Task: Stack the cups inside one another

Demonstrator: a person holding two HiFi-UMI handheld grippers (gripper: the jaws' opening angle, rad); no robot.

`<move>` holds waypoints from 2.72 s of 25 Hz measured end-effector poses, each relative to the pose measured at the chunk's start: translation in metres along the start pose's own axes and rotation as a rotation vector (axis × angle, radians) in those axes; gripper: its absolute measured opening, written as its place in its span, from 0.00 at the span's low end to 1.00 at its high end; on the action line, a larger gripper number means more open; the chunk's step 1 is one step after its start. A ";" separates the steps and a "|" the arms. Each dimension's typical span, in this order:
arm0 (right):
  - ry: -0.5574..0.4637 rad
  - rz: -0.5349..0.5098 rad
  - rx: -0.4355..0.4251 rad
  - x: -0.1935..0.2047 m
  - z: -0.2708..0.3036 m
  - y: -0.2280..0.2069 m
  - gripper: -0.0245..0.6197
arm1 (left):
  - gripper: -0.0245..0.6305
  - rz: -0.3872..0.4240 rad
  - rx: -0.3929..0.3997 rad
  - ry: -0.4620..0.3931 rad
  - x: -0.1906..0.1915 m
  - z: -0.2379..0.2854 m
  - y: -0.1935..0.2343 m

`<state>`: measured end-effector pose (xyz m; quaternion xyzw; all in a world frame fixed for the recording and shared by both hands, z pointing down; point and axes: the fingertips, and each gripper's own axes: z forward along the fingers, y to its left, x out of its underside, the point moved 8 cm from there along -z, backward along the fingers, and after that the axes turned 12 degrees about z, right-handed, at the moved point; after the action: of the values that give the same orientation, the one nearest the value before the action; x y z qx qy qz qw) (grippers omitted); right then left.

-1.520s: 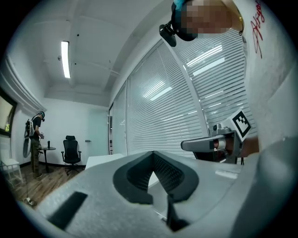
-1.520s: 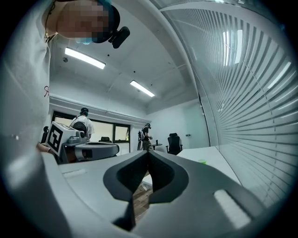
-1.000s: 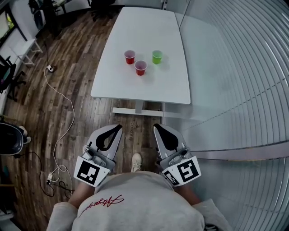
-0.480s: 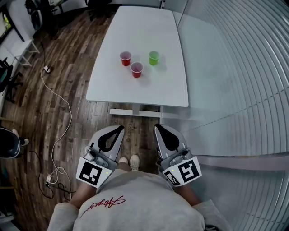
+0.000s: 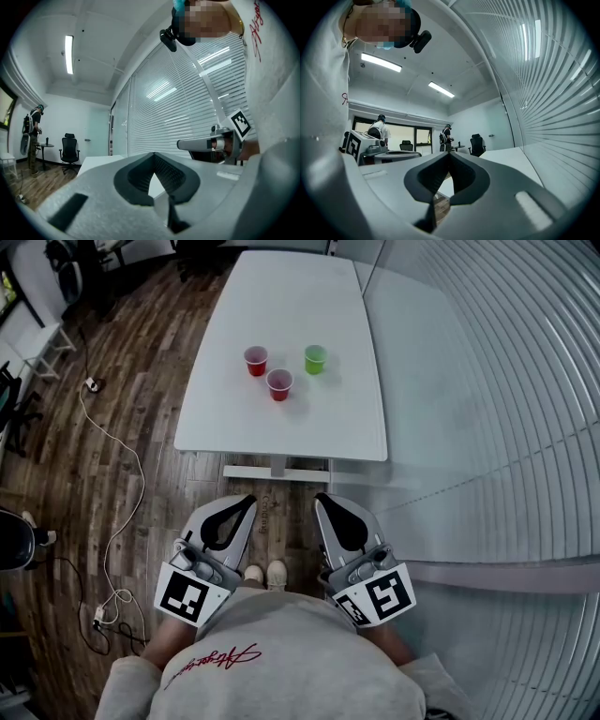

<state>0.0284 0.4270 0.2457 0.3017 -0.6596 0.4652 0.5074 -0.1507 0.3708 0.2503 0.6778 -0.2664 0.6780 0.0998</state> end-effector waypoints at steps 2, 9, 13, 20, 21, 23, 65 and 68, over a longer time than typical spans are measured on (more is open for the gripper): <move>-0.001 -0.005 -0.006 -0.001 -0.002 0.002 0.04 | 0.03 0.002 0.013 0.014 0.001 0.001 -0.001; 0.009 0.000 -0.011 0.001 -0.009 -0.010 0.04 | 0.03 0.040 0.045 -0.007 -0.001 0.021 -0.017; 0.013 0.024 -0.016 0.003 -0.009 -0.015 0.04 | 0.03 0.012 0.060 0.008 0.000 0.022 -0.025; 0.024 0.045 -0.023 0.008 0.002 -0.024 0.04 | 0.03 0.022 0.029 0.022 0.004 0.023 -0.006; 0.027 0.046 -0.022 0.010 0.005 -0.026 0.04 | 0.03 0.026 0.028 0.017 0.005 0.026 -0.004; 0.034 0.045 -0.020 0.010 0.013 -0.029 0.04 | 0.03 0.029 0.034 0.009 0.006 0.031 0.002; 0.019 -0.010 0.083 -0.007 0.249 -0.185 0.04 | 0.03 0.007 0.084 -0.005 0.094 0.217 0.222; 0.013 -0.016 0.093 -0.009 0.267 -0.192 0.04 | 0.03 0.014 0.093 -0.008 0.098 0.227 0.241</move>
<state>0.0947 0.1071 0.2818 0.3273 -0.6316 0.4930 0.5008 -0.0799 0.0346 0.2770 0.6824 -0.2399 0.6877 0.0622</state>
